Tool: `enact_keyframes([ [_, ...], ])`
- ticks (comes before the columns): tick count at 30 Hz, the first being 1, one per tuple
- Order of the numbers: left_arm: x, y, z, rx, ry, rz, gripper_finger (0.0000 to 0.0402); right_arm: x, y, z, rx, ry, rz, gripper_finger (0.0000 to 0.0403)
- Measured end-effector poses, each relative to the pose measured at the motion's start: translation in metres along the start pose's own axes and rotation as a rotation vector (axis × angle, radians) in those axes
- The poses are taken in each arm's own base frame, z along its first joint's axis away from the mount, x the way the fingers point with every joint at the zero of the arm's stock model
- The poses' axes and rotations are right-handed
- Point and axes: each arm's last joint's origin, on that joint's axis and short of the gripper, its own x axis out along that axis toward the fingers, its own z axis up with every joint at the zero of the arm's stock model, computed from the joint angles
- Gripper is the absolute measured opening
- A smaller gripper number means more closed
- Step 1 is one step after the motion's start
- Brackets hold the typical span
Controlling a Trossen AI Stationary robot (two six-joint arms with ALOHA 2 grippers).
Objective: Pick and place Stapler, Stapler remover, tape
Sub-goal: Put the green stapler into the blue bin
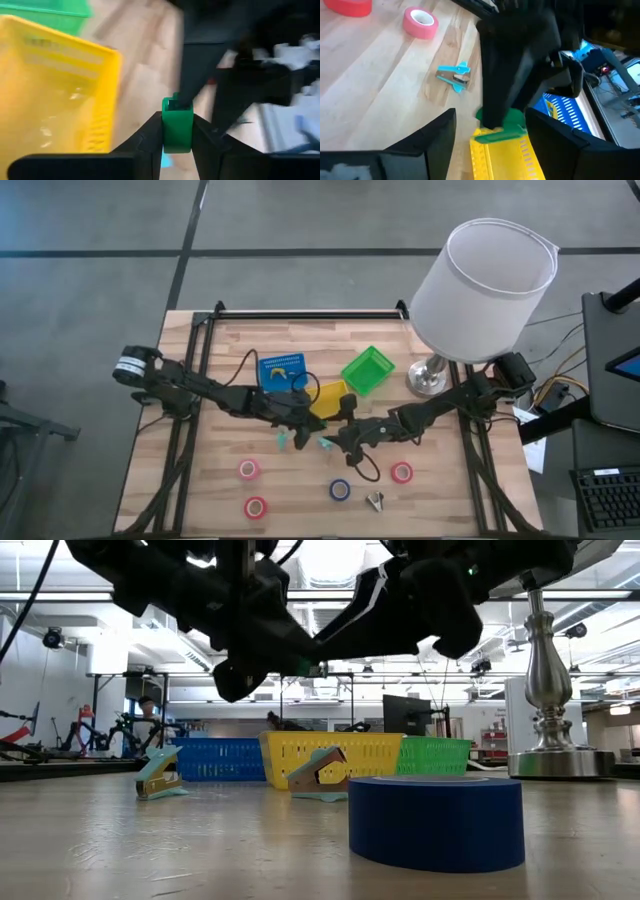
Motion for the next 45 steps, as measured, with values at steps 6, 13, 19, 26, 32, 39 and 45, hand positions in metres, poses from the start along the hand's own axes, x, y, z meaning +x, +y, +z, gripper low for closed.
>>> enact_keyframes([
  [6,-0.006,0.022,0.011,0.001,0.015,0.112,0.0078,-0.012,-0.003,0.006,-0.008,0.034,-0.125,0.0247],
  [13,-0.029,0.049,0.029,0.040,0.044,0.249,0.0088,-0.019,-0.005,0.009,0.017,0.069,-0.288,0.0246],
  [19,-0.051,0.081,0.039,0.065,0.059,0.537,0.0083,-0.016,-0.003,0.004,0.013,0.090,-0.276,0.0242],
  [26,-0.057,0.117,0.029,0.042,0.235,0.720,0.0087,-0.016,-0.002,0.002,0.039,0.107,-0.271,0.0241],
  [32,-0.055,0.131,0.030,0.075,0.244,0.810,0.0089,-0.016,-0.001,0.002,0.039,0.101,-0.244,0.0235],
  [39,-0.050,0.125,0.027,0.110,0.334,0.589,0.0089,-0.016,0.001,0.002,0.041,0.083,-0.169,0.0237],
  [45,-0.049,0.123,0.026,0.189,0.368,0.528,0.0090,-0.015,0.001,0.002,0.041,0.084,-0.170,0.0231],
])
